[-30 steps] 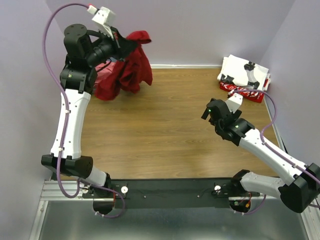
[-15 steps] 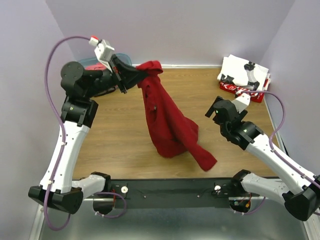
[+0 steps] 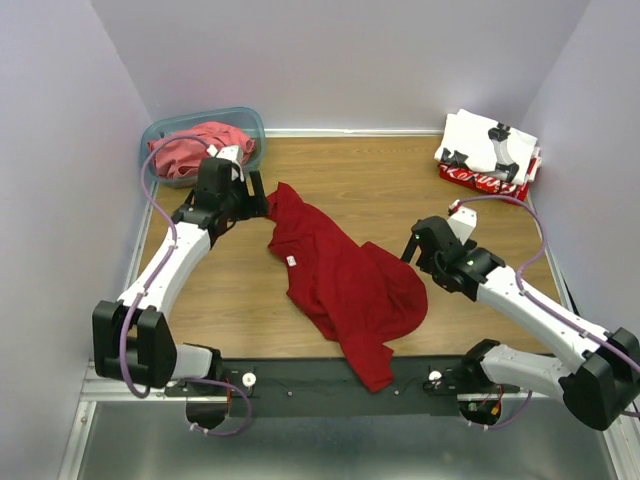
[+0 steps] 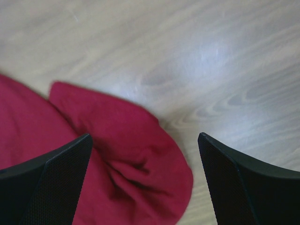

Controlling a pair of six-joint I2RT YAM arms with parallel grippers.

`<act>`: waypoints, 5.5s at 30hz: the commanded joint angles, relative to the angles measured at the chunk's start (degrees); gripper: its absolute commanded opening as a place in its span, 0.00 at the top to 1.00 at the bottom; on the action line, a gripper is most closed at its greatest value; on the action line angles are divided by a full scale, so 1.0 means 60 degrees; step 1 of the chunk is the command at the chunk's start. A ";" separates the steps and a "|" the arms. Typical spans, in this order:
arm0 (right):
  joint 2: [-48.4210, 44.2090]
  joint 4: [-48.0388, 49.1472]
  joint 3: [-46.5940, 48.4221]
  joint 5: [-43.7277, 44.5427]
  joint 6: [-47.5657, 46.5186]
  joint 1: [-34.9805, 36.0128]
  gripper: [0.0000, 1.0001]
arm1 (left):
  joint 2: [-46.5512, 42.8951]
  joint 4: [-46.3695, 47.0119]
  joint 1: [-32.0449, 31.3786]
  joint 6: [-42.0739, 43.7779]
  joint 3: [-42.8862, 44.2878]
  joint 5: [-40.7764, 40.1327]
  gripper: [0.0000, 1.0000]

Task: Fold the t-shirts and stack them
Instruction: Move the tshirt to the center of the board, then flatten the tshirt out

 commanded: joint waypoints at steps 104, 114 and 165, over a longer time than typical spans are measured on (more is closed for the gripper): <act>0.2847 -0.0360 0.1350 0.0212 0.0809 -0.0575 0.23 | -0.1282 0.0077 -0.5405 -0.2940 -0.2817 0.0679 0.36; 0.2583 -0.0242 0.1056 -0.0185 0.1029 -0.0663 0.23 | -0.0288 0.0588 -0.7121 -0.3923 -0.3493 0.1089 0.48; 0.1147 -0.0242 0.0119 -0.0668 0.1044 -0.1015 0.21 | 0.1648 -0.0643 -0.8207 -0.4333 -0.2497 -0.1020 0.60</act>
